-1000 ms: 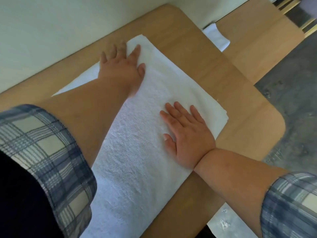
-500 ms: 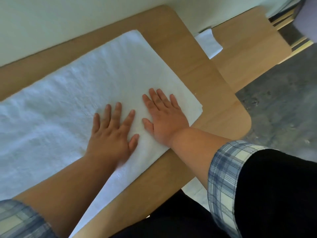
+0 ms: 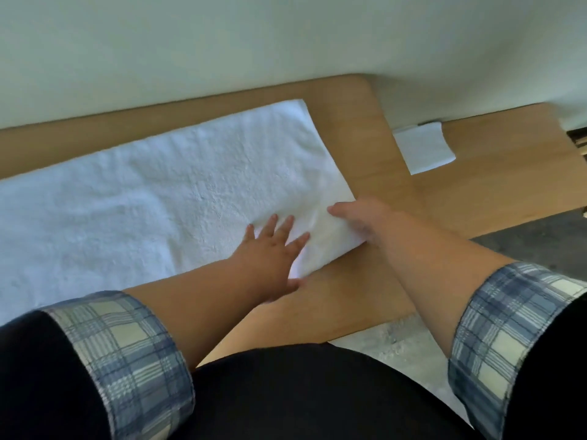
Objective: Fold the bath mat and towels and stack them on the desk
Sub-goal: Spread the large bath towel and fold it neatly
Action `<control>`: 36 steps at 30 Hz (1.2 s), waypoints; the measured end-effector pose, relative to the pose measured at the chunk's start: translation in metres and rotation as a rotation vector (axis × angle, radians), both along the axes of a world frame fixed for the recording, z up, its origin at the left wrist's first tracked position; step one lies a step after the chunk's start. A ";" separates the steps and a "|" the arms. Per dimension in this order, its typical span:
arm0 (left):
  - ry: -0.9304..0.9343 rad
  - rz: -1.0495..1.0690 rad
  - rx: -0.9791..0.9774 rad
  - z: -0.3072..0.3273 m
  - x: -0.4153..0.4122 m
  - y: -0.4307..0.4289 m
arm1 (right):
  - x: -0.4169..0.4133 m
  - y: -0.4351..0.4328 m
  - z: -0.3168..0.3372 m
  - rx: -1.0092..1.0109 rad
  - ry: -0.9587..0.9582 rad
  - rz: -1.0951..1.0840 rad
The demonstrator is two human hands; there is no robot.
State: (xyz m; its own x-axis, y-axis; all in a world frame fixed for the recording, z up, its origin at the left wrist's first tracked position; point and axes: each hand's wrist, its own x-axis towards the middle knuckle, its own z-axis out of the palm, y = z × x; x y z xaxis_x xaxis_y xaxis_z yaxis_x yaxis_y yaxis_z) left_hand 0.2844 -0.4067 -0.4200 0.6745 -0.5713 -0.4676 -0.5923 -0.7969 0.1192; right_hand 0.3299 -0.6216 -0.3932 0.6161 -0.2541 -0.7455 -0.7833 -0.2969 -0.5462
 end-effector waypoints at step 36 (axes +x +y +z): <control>-0.287 0.948 -0.699 0.145 -0.114 0.146 | 0.034 0.296 0.133 0.067 -0.794 0.281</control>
State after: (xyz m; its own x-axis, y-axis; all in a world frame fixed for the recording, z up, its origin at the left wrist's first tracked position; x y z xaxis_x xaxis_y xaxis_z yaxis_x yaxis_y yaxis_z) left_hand 0.1702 -0.2602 -0.2746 0.9905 0.1362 -0.0204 0.1160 -0.7448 0.6571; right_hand 0.3643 -0.3258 -0.2598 0.9972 0.0162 -0.0726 -0.0614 -0.3705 -0.9268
